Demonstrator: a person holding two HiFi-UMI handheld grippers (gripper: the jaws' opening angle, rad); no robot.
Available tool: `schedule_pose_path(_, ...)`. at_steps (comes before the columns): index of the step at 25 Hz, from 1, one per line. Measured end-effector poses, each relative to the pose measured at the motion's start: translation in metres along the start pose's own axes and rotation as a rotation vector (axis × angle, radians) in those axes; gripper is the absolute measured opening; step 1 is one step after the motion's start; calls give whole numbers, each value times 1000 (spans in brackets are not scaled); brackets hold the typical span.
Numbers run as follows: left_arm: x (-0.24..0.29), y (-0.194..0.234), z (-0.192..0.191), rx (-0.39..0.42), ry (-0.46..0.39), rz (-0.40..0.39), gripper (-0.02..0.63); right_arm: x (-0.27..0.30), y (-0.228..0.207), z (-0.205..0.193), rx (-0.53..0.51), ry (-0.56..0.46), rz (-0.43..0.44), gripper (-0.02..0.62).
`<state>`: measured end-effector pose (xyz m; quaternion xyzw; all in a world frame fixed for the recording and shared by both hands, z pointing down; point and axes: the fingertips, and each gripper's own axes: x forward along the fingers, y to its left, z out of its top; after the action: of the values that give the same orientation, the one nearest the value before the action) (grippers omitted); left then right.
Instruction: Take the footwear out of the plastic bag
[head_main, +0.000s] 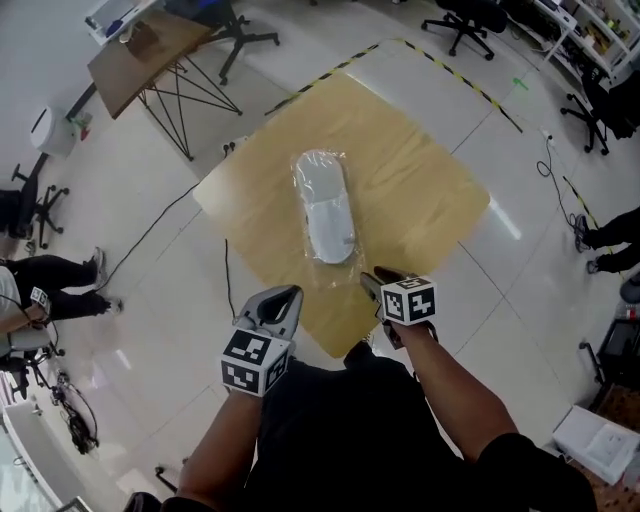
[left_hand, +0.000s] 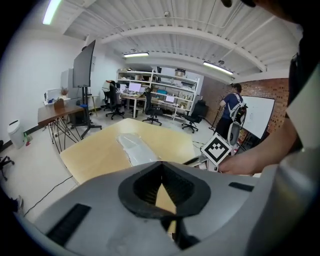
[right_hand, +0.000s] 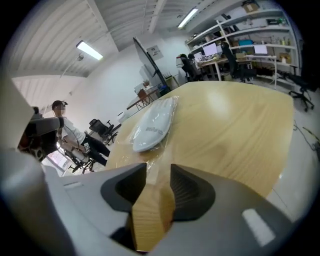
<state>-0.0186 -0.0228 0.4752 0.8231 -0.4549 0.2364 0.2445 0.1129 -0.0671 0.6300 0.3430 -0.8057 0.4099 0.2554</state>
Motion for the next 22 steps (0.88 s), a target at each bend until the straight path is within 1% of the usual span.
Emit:
schedule_pose_path(3,4,-6,0,-34,2,25,8,9,7,-4,-43,40,48,169)
schedule_pose_path(5,1,-7,-8,-44,19,37,8,15,8,-8,-83,61,36,167)
schedule_pose_path(8,-5,-3,-20,-64,45,46,8,17,5,-7,-119,69,-21,111)
schedule_pose_path(10,-9,1,-25,-68,59,37,8,15,3,-5,-102,59,-52,15)
schedule_pose_path(11,-10,3,-27,-63,64,28,8,14,3,-4,-89,50,-61,2)
schedule_pose_path(13,-11,7,-28,-43,69,6,8,11,3,-2,-84,33,-76,2)
schedule_pose_path(16,-8,13,-22,-5,65,-32,8,5,-5,3,-119,24,-124,2)
schedule_pose_path(19,-9,18,-13,41,50,-67,8,-7,-27,12,-127,8,-202,2)
schedule_pose_path(22,-14,28,-15,48,42,-83,8,-16,-48,18,-162,8,-288,2)
